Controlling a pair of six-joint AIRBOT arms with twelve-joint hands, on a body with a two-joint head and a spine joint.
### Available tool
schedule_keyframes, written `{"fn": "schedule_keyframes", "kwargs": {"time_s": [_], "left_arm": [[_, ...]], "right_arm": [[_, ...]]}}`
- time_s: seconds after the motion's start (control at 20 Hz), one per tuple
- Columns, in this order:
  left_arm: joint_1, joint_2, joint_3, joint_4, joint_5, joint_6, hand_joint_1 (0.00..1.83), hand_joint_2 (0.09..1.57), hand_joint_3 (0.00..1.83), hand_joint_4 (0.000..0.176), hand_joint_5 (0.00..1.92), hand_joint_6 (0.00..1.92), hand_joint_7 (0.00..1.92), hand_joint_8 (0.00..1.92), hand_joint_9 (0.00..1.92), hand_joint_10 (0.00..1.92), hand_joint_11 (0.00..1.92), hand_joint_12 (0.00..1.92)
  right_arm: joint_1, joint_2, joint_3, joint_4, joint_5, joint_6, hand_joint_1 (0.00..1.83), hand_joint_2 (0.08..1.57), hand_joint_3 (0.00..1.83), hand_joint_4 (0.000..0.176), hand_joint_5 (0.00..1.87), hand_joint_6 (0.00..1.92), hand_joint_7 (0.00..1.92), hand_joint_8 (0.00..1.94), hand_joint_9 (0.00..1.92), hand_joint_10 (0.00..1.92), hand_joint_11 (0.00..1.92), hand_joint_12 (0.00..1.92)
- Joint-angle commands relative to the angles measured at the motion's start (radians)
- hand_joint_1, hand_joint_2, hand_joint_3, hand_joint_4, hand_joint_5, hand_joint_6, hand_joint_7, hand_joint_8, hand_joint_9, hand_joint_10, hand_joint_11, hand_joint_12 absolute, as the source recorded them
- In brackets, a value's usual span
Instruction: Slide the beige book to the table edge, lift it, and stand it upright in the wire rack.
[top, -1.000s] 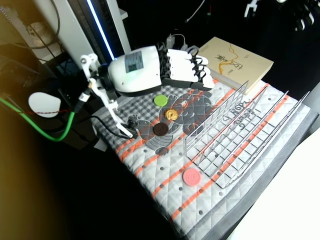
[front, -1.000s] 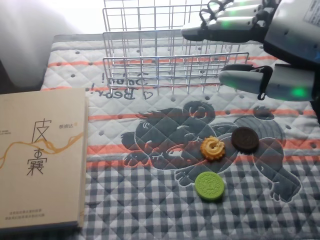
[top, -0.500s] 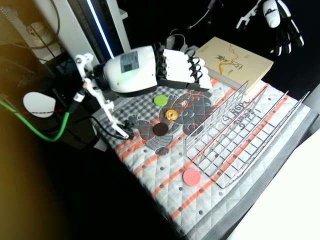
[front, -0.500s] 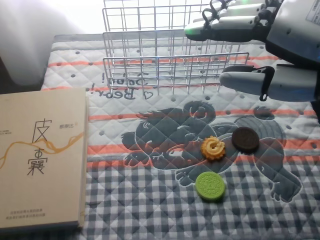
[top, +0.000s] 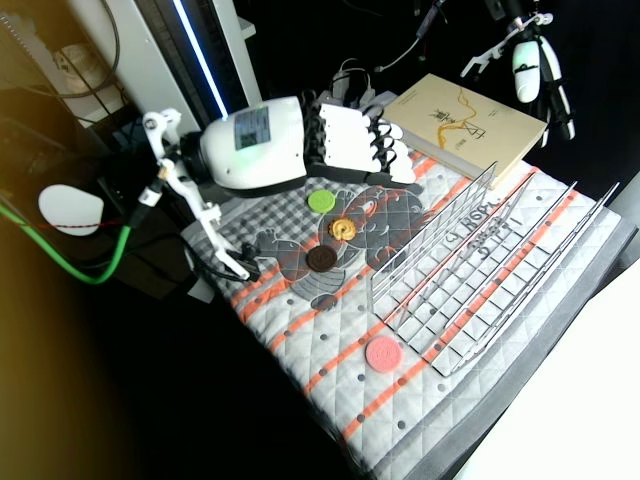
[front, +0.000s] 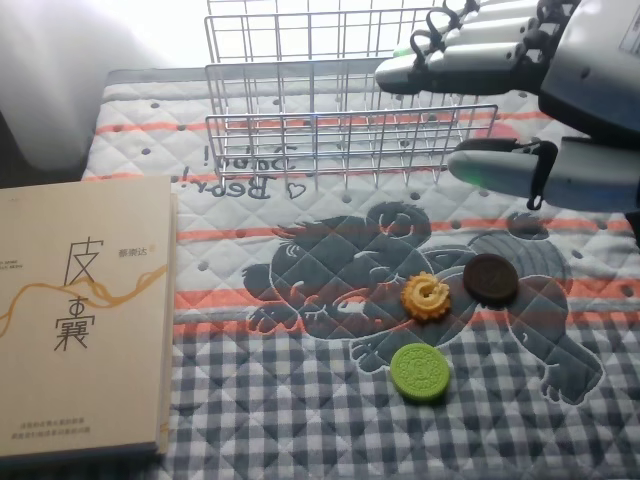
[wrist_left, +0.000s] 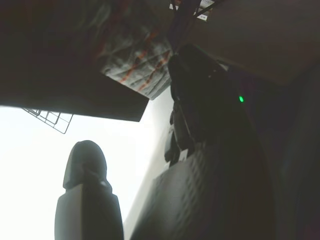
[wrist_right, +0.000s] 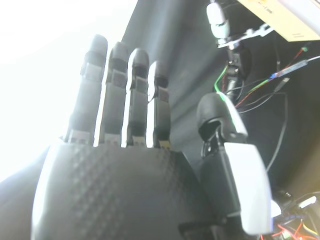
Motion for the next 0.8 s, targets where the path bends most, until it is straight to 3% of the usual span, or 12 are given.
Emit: {"fn": "schedule_keyframes", "kwargs": {"time_s": [0.0,0.05,0.15,0.25,0.3,0.4,0.5,0.55,0.6,0.65,0.7,0.75], "left_arm": [[-0.005,-0.002,0.011,-0.007,-0.066,-0.030,0.45,0.95,0.00,0.156,0.10,0.00,0.42,0.00,0.63,0.00,0.25,1.12],[-0.014,-0.009,0.016,0.023,-0.051,-0.043,0.44,0.93,0.00,0.172,0.10,0.00,0.33,0.00,0.58,0.00,0.20,1.09],[-0.042,-0.017,0.020,0.072,-0.030,-0.055,0.44,0.93,0.00,0.176,0.11,0.00,0.30,0.00,0.59,0.01,0.18,1.08],[-0.075,-0.029,0.029,0.129,-0.020,-0.081,0.47,0.97,0.00,0.161,0.11,0.00,0.48,0.01,0.66,0.02,0.28,1.11],[-0.095,-0.036,0.033,0.158,-0.014,-0.093,0.45,0.99,0.00,0.173,0.09,0.00,0.45,0.00,0.62,0.00,0.29,1.06],[-0.126,-0.046,0.042,0.205,-0.006,-0.116,0.44,0.97,0.00,0.170,0.08,0.00,0.37,0.00,0.62,0.01,0.32,0.94],[-0.130,-0.047,0.041,0.207,-0.011,-0.117,0.45,0.95,0.00,0.159,0.09,0.00,0.47,0.00,0.70,0.01,0.38,0.91],[-0.130,-0.047,0.040,0.207,-0.012,-0.118,0.46,0.95,0.00,0.127,0.10,0.00,0.54,0.00,0.76,0.02,0.42,0.98],[-0.130,-0.047,0.039,0.207,-0.015,-0.119,0.49,0.98,0.00,0.114,0.12,0.00,0.60,0.01,0.81,0.02,0.42,1.02],[-0.130,-0.047,0.038,0.204,-0.019,-0.119,0.62,1.00,0.00,0.050,0.27,0.01,0.69,0.01,0.85,0.03,0.36,1.19],[-0.130,-0.047,0.037,0.204,-0.022,-0.118,0.71,1.00,0.00,0.000,0.43,0.02,0.79,0.03,0.88,0.04,0.26,1.36],[-0.131,-0.047,0.036,0.204,-0.023,-0.116,0.88,1.04,0.01,0.000,0.63,0.03,0.91,0.04,0.93,0.07,0.24,1.52]], "right_arm": [[0.009,-0.001,-0.002,0.042,0.114,0.002,0.32,1.39,0.00,0.032,0.48,0.00,0.55,0.01,0.54,0.01,0.54,0.04],[0.009,-0.002,-0.002,0.042,0.114,0.002,0.35,1.40,0.00,0.027,0.47,0.00,0.55,0.00,0.53,0.00,0.53,0.03],[0.008,-0.001,-0.002,0.042,0.114,0.002,0.36,1.39,0.00,0.028,0.48,0.00,0.56,0.01,0.55,0.01,0.56,0.04],[0.001,-0.001,-0.002,0.045,0.114,0.002,0.35,1.39,0.00,0.009,0.50,0.01,0.56,0.00,0.53,0.00,0.52,0.02],[-0.002,-0.001,-0.002,0.047,0.114,0.002,0.32,1.39,0.00,0.004,0.51,0.01,0.55,0.00,0.50,0.00,0.48,0.01],[-0.007,0.000,-0.003,0.048,0.114,0.002,0.27,1.40,0.01,0.000,0.52,0.01,0.54,0.00,0.46,0.00,0.43,0.00],[-0.009,0.000,-0.003,0.048,0.114,0.002,0.32,1.42,0.01,0.000,0.52,0.00,0.52,0.00,0.45,0.00,0.42,0.00],[-0.013,0.000,-0.005,0.048,0.114,0.002,0.33,1.43,0.01,0.000,0.52,0.00,0.52,0.00,0.46,0.00,0.43,0.01],[-0.015,0.001,-0.005,0.048,0.114,0.002,0.34,1.43,0.01,0.000,0.53,0.00,0.52,0.00,0.46,0.00,0.44,0.01],[-0.018,0.001,-0.006,0.049,0.114,0.002,0.38,1.43,0.00,0.000,0.53,0.00,0.52,0.00,0.46,0.00,0.44,0.01],[-0.022,0.002,-0.007,0.052,0.114,0.002,0.34,1.43,0.00,0.000,0.53,0.00,0.52,0.00,0.46,0.00,0.43,0.01],[-0.023,0.002,-0.007,0.054,0.114,0.002,0.34,1.43,0.00,0.000,0.53,0.00,0.52,0.00,0.46,0.00,0.43,0.01]]}}
